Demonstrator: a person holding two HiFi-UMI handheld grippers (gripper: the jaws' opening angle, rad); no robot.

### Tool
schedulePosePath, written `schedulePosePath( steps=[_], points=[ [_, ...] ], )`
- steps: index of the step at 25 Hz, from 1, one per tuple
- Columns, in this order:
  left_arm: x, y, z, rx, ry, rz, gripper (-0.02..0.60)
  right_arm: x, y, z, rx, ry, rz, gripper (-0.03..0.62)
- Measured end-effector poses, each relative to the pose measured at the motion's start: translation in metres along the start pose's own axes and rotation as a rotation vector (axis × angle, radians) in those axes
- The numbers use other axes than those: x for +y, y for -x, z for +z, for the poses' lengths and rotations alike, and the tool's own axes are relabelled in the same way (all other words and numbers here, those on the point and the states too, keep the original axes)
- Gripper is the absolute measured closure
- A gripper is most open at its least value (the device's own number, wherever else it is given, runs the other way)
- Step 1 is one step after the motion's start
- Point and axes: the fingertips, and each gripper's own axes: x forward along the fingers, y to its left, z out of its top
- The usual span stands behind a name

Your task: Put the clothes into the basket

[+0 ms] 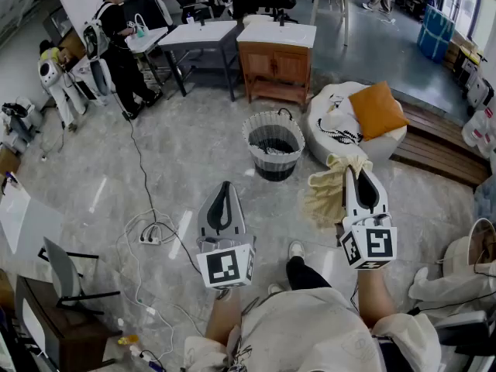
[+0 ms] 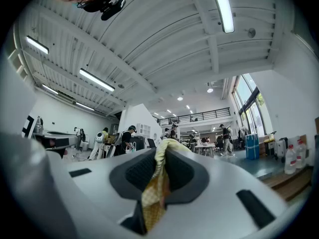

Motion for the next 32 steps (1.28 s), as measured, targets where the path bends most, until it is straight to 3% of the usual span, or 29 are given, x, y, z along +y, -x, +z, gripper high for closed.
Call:
schedulePosePath(
  steps=[15,32],
  points=[
    [-0.001,-0.003,-0.009,0.013,-0.005,0.005,0.577,-0.006,0.0,-0.008,-0.006,-0.033,-0.006,0.554],
    [0.003,-0.06,-0.023,0.039,-0.002,-0.01,0.577,-0.025,-0.054,-0.025,0.025,-0.061,-0.016,0.553]
  ],
)
